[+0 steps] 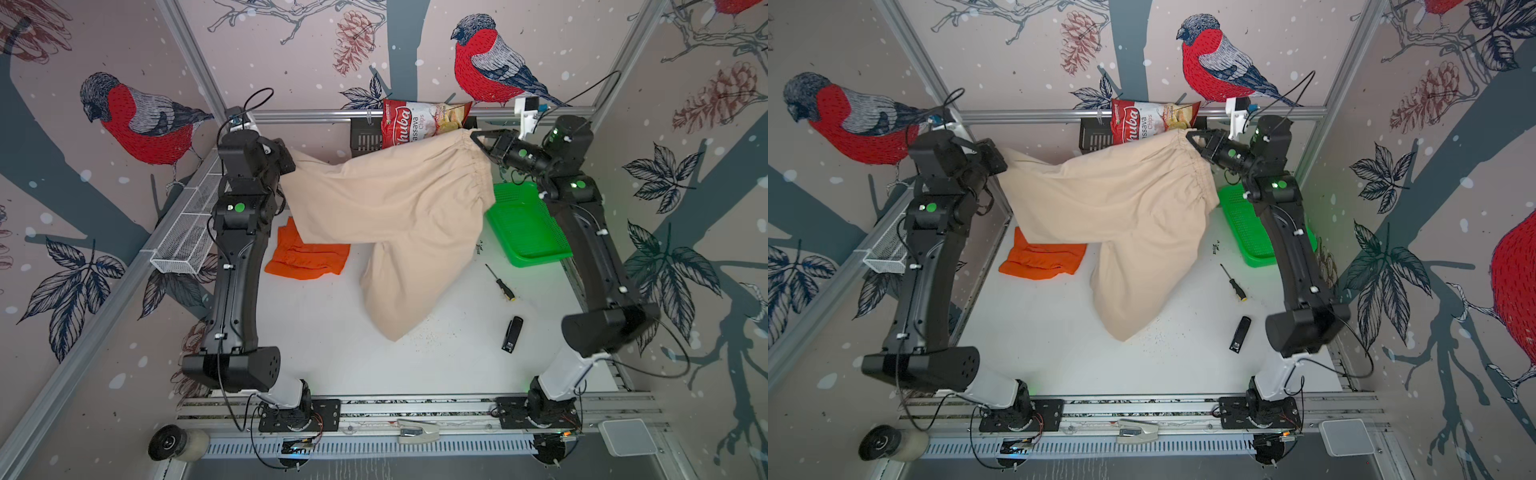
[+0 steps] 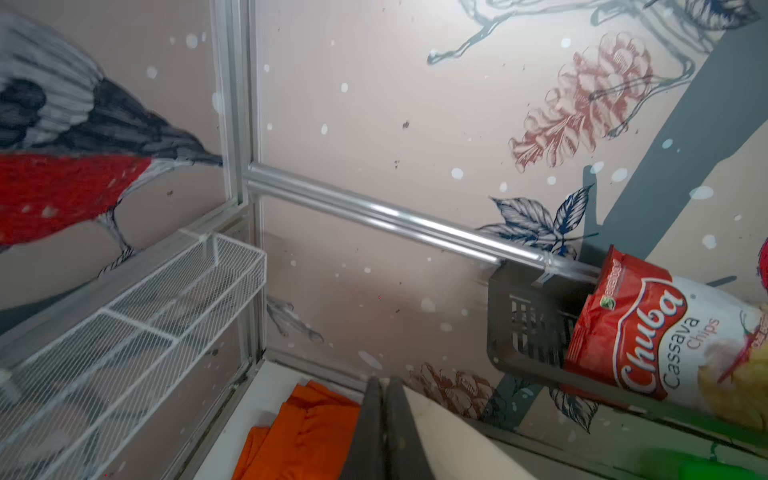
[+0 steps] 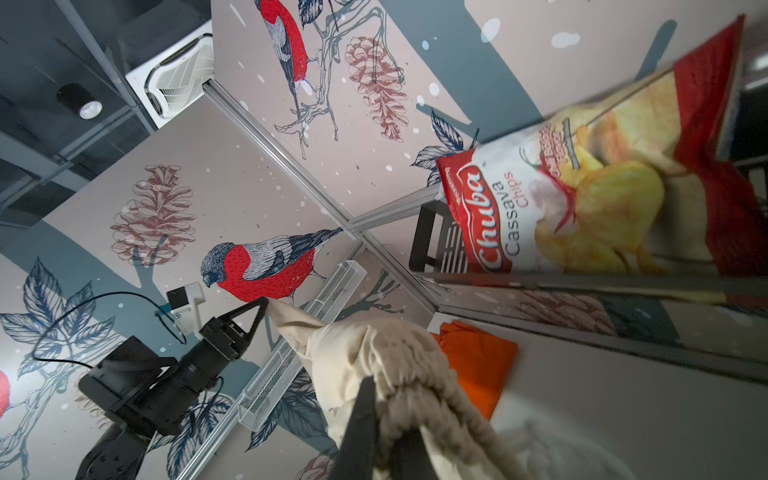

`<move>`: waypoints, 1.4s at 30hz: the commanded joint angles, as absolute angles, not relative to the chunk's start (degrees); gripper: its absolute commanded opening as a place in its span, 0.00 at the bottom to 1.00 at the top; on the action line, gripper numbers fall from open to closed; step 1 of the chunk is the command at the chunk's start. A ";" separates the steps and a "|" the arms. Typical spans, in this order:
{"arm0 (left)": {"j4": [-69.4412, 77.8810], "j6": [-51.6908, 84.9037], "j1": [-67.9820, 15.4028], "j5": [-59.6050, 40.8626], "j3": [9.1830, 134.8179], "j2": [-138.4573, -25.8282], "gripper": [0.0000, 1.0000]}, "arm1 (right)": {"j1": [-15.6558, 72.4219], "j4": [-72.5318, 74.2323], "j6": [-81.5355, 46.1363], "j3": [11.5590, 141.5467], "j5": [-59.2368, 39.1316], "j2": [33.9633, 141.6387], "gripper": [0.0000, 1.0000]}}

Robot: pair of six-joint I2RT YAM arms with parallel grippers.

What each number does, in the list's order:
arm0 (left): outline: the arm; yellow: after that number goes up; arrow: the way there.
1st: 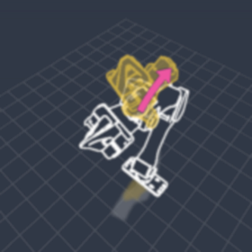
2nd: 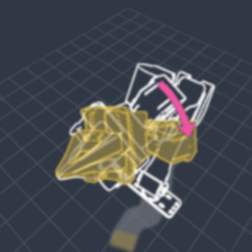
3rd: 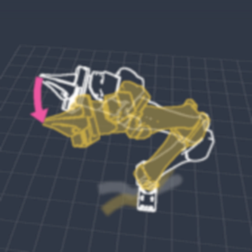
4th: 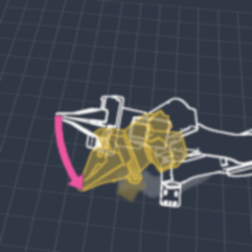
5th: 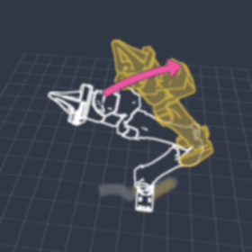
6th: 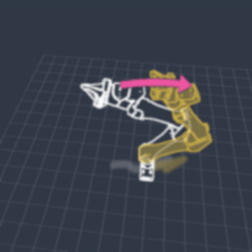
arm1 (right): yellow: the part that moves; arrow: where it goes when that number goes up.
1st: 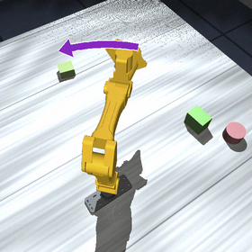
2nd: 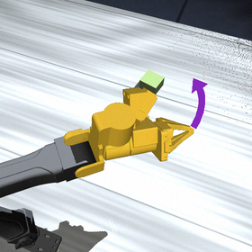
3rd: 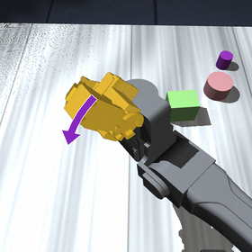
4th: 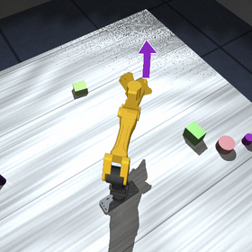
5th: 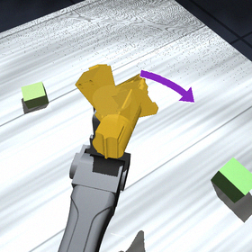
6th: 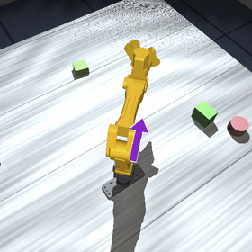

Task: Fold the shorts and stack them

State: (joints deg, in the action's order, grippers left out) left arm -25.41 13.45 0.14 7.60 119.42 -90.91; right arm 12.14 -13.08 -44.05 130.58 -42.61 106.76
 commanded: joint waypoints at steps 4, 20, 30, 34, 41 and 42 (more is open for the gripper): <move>-20.67 12.69 0.94 3.75 127.02 -90.29 0.00 | 12.04 -8.97 -47.48 146.65 -51.00 114.16 0.01; -21.93 22.64 0.96 3.58 48.02 -47.05 0.00 | 10.80 -13.94 -35.57 53.37 -46.07 75.51 0.02; -30.87 26.82 0.88 2.69 41.49 -38.47 0.00 | 15.05 -17.74 -41.97 31.06 -43.34 64.33 0.04; -32.55 27.96 0.86 2.74 42.40 -36.22 0.00 | 16.80 -20.61 -45.93 27.04 -43.32 58.67 0.05; -35.04 25.05 0.84 1.69 50.45 -38.36 0.00 | 17.31 -24.10 -52.81 23.63 -44.52 49.99 0.05; -35.05 24.44 0.81 1.41 51.83 -39.09 0.00 | 17.25 -24.75 -53.35 23.66 -44.86 49.05 0.05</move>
State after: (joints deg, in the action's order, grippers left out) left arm -34.57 26.50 0.84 1.56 49.41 -38.15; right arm 17.21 -22.59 -50.11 23.70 -43.94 50.61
